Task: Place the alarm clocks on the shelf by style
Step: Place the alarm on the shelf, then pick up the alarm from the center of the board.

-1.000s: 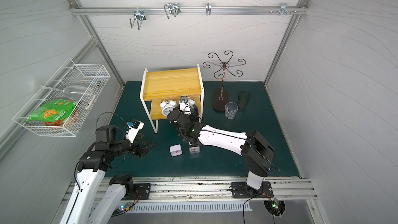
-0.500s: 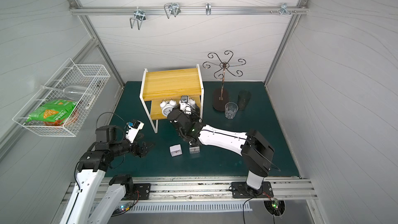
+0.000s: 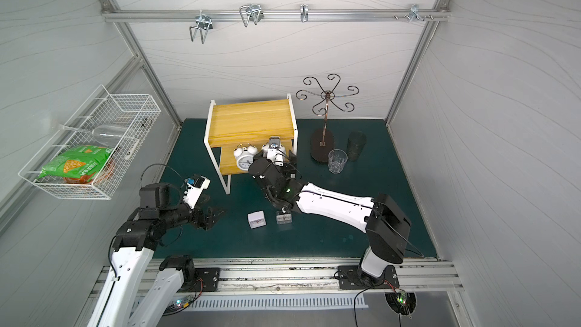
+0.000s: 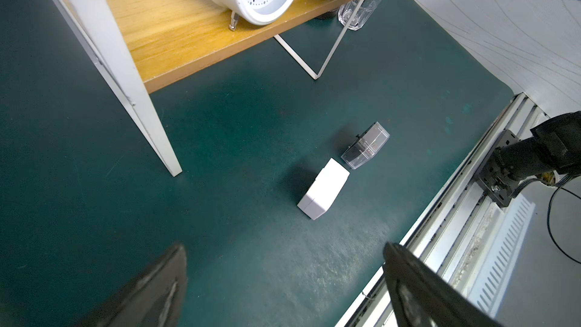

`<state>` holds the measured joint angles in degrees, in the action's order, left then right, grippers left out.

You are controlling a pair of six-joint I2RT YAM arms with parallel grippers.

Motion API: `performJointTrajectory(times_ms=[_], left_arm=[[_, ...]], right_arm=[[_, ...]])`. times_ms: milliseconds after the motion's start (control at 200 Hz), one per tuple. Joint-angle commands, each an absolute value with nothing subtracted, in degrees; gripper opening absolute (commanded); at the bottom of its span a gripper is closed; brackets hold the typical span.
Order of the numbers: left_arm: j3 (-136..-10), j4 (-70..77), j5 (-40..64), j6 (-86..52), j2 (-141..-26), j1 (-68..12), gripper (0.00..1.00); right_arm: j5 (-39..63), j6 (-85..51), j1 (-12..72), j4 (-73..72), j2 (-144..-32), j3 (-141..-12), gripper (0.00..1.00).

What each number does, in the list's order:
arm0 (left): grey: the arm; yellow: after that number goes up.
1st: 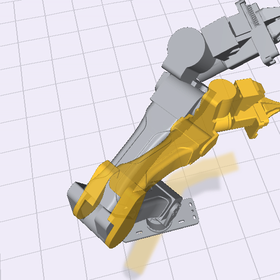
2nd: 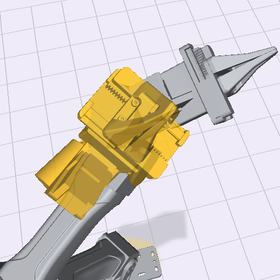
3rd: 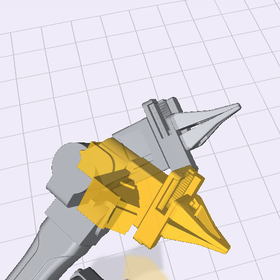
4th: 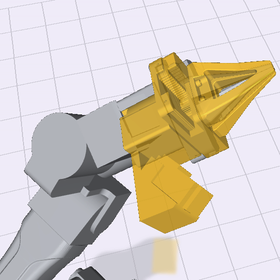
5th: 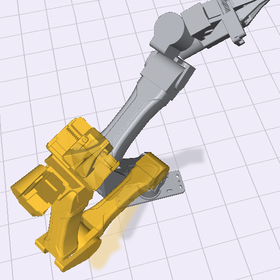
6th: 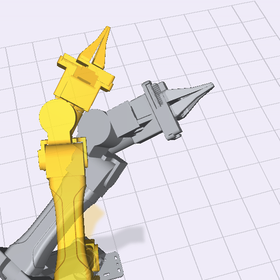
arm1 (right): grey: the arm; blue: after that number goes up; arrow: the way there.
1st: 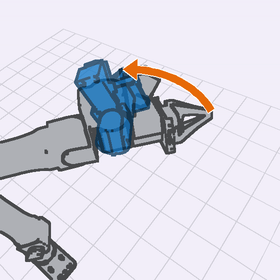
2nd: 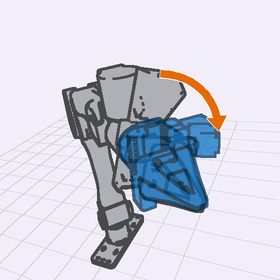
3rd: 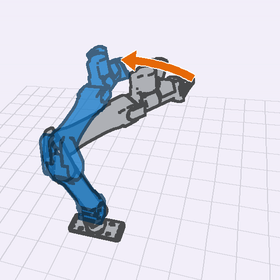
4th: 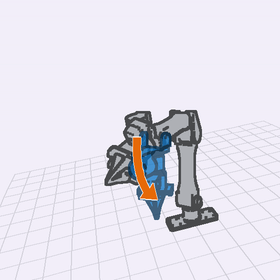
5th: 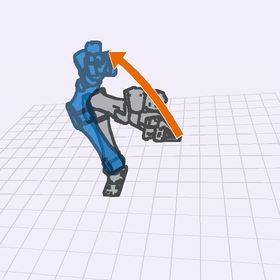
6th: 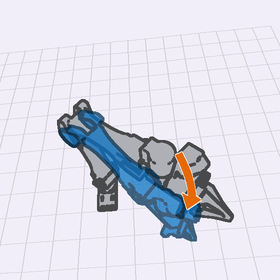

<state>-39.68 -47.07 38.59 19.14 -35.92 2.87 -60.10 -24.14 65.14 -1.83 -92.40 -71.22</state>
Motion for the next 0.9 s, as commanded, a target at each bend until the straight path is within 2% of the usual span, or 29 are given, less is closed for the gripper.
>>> performJointTrajectory(times_ms=[0, 340, 635, 895], left_arm=[[-40.0, -46.0, 39.1, 19.7, -35.4, 2.6, 0.99], [-40.3, -46.4, 40.6, 20.1, -36.2, 2.3, 0.99], [-41.3, -48.7, 44.8, 23.3, -37.0, 1.1, 0.99], [-42.4, -50.5, 47.4, 25.8, -37.7, 0.4, 0.99]], right_arm=[[-57.9, -26.2, 66.4, 2.3, -88.7, -69.8, 0.99], [-51.7, -37.9, 71.0, 13.9, -78.9, -60.2, 0.98], [-47.6, -40.3, 75.4, 11.2, -75.9, -51.0, 0.95], [-50.5, -43.9, 80.2, 8.0, -77.1, -44.8, 0.92]])
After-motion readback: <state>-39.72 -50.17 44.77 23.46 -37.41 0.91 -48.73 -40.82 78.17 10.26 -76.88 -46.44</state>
